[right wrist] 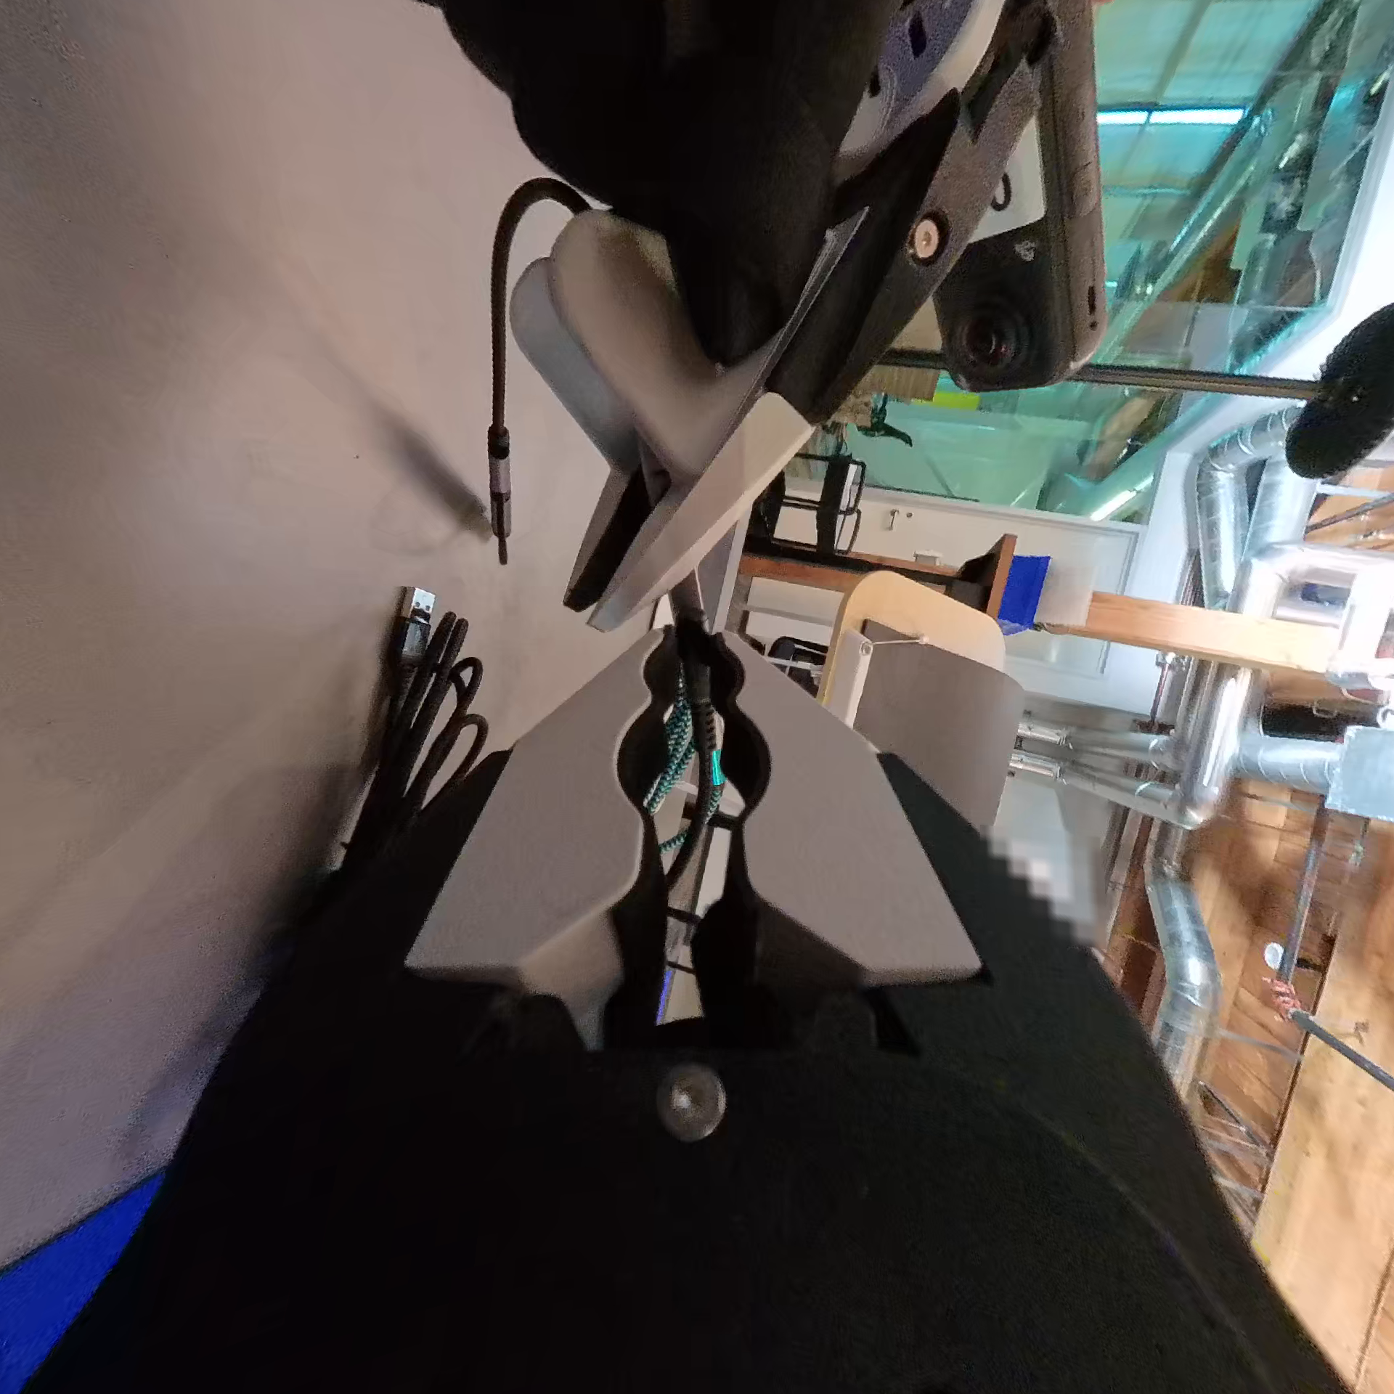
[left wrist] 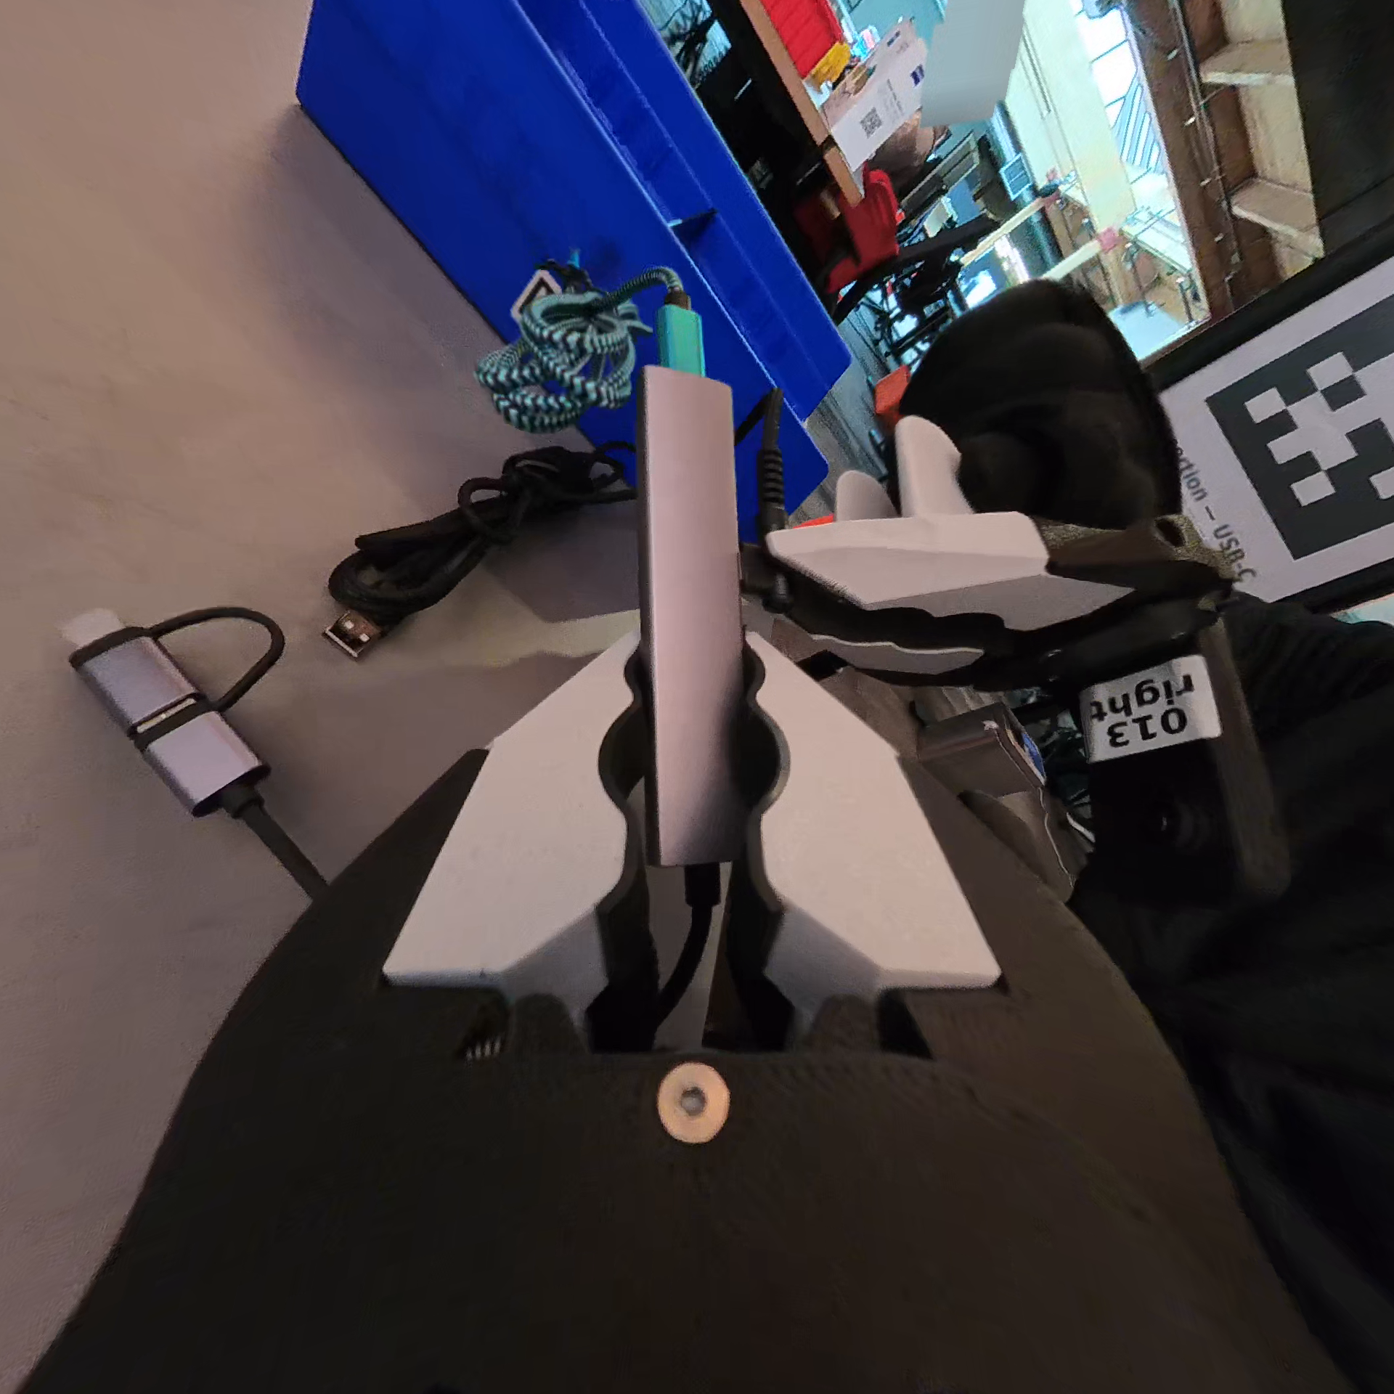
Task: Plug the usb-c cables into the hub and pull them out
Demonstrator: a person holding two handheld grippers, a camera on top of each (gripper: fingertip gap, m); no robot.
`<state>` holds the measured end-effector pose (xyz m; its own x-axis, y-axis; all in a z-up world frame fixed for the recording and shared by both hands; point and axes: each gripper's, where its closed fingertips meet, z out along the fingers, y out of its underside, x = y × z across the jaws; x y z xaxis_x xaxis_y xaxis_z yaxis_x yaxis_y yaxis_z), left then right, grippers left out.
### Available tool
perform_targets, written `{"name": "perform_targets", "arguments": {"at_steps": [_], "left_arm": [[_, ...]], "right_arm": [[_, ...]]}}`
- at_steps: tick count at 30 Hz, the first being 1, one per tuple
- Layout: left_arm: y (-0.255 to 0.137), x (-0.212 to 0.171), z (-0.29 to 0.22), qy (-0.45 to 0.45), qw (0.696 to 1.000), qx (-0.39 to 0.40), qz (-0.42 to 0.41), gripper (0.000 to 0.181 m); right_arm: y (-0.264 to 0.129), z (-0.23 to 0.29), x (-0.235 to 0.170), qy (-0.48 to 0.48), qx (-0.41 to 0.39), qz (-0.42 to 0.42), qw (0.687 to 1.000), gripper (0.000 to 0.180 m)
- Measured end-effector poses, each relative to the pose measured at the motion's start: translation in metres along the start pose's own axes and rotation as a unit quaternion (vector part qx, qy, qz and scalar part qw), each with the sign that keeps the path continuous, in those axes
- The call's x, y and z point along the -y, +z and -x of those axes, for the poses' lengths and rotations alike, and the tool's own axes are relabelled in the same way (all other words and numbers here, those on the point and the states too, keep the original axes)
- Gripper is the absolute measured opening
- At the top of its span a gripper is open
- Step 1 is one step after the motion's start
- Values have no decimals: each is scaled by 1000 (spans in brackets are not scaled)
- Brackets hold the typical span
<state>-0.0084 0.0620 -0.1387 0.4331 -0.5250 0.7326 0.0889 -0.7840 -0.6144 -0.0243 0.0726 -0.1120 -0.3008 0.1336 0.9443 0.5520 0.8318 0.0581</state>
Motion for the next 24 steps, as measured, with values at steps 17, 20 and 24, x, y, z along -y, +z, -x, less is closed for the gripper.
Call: {"name": "perform_targets", "arguments": {"at_steps": [17, 20, 24], "left_arm": [[-30, 2, 40, 30, 990, 136, -32, 16], [-31, 1, 39, 32, 989, 140, -24, 16], [-36, -3, 36, 40, 988, 151, -1, 17]], "right_arm": [[-47, -38, -79, 263, 81, -36, 961, 5], [-38, -1, -65, 283, 159, -31, 945, 5], [-28, 58, -53, 289, 275, 13, 917, 30]]}}
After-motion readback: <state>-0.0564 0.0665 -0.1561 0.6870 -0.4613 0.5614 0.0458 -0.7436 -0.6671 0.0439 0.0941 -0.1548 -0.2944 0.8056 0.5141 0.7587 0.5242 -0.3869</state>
